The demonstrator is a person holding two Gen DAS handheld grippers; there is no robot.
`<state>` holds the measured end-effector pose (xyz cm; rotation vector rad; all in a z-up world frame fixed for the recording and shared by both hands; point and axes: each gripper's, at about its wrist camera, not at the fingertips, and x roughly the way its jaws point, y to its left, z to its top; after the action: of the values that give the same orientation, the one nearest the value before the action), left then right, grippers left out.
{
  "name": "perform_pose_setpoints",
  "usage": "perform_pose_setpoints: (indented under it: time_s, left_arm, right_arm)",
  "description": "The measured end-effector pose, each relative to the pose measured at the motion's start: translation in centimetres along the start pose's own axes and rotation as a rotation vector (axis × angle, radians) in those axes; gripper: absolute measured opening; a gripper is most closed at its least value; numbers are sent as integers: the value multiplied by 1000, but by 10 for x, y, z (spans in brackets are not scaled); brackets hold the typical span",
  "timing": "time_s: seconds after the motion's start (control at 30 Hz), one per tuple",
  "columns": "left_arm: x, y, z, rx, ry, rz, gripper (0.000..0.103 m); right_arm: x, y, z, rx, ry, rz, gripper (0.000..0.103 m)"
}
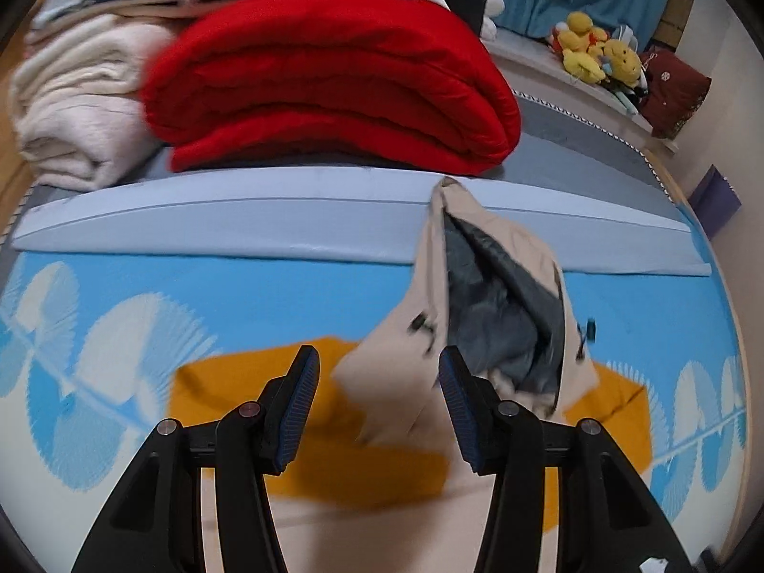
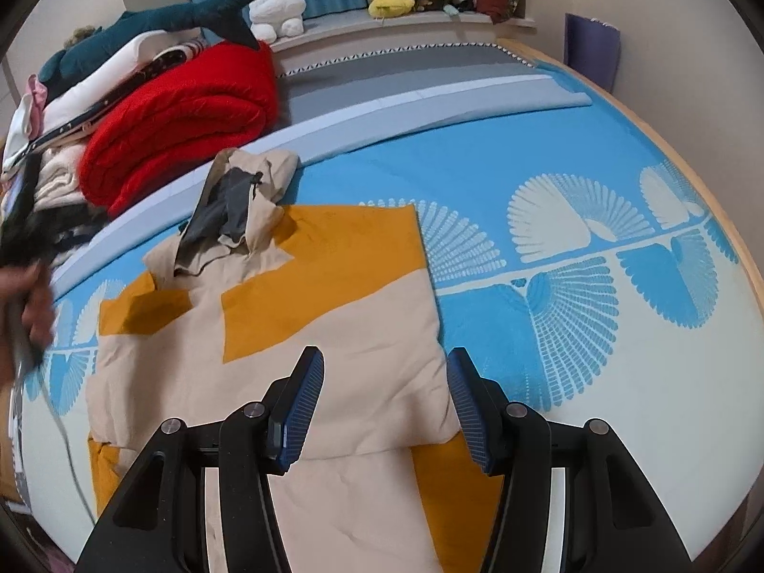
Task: Fold large clothes
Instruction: 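Grasp the dark-lined hood with the left tool and lift it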
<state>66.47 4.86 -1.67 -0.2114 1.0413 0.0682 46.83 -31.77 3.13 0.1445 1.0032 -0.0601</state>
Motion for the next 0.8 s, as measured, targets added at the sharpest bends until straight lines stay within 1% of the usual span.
perform_pose_setpoints:
  time_s: [0.03, 0.07, 0.13, 0.23, 0.3, 0.5, 0.53, 0.57, 0.6, 0.63, 0.67, 0.73, 0.8]
  left_arm:
    - [9, -3, 6, -11, 10, -22, 47]
    - [25, -7, 15, -33, 38, -77, 47]
    - [51, -15, 29, -49, 79, -132, 47]
    - [81, -27, 45, -44, 71, -128, 47]
    - [102, -32, 54, -49, 86, -129, 47]
    - [158, -37, 61, -90, 117, -66, 47]
    - [164, -39, 62, -94, 122, -63, 44]
    - [169, -40, 62, -94, 127, -64, 35]
    - [174, -43, 63, -88, 134, -72, 29]
    - [178, -45, 63, -77, 144, -71, 18]
    - [181, -48, 62, -57, 156, -56, 11]
    - [176, -55, 59, -1, 160, -13, 5]
    - [154, -58, 56, 26, 128, -17, 2]
  right_arm:
    - [3, 1, 0, -2, 3, -1, 55]
    - [6, 2, 1, -5, 6, -2, 55]
    - [13, 4, 1, -7, 16, -4, 55]
    - [23, 4, 1, -6, 32, -9, 55]
    - [28, 3, 1, -9, 40, -14, 55]
    - [39, -5, 2, -2, 42, -45, 55]
    - [40, -7, 2, 2, 42, -45, 55]
    - [40, -8, 2, 2, 41, -46, 55]
    - [39, -10, 2, -1, 39, -51, 55]
    - [39, -12, 3, -4, 37, -58, 55]
    - [39, -14, 3, -3, 35, -64, 55]
    - [39, -19, 4, 16, 43, -67, 55]
    - [39, -22, 7, 37, 49, -58, 55]
